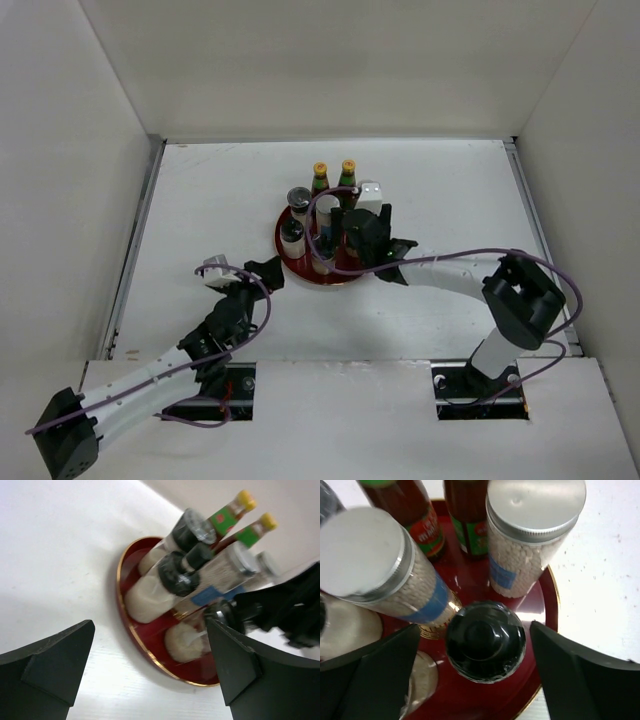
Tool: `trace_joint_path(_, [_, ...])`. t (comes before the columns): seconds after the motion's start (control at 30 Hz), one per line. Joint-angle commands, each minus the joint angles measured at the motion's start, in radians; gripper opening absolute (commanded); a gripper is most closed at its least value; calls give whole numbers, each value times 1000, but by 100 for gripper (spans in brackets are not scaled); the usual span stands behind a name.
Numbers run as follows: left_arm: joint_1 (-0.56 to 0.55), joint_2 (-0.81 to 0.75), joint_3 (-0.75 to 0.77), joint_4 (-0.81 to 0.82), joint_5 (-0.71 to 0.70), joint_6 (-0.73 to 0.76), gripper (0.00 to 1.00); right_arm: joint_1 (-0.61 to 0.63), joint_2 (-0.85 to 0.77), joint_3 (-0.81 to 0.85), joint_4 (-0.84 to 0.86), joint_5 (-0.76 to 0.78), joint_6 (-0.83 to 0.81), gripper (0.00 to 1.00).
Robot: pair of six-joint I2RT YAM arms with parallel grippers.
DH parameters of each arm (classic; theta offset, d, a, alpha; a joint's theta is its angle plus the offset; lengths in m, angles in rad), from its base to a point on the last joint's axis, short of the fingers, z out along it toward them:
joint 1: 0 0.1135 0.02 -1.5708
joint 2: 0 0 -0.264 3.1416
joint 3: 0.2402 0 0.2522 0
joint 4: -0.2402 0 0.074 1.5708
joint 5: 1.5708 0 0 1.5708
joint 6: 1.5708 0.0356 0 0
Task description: Organize the condiment bottles
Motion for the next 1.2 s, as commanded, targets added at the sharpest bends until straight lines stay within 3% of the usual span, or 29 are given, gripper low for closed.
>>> trace_joint_path(0.0, [29, 40, 11, -56, 13, -45, 100, 14, -86, 35, 53, 41, -4, 100])
trace_joint_path(0.23, [82, 65, 46, -164, -1, -94, 100, -9, -370, -124, 50, 165, -12, 100])
trace_joint_path(0.47, [80, 104, 117, -259, 7, -97, 100, -257, -548, -322, 44, 147, 120, 100])
trace_joint_path(0.7, [80, 137, 175, -341, 47, -111, 100, -405, -540, -406, 39, 11, 187, 100])
trace_joint_path(1.17, [89, 147, 237, -401, 60, -101, 100, -399, -445, -405, 102, 66, 183, 100])
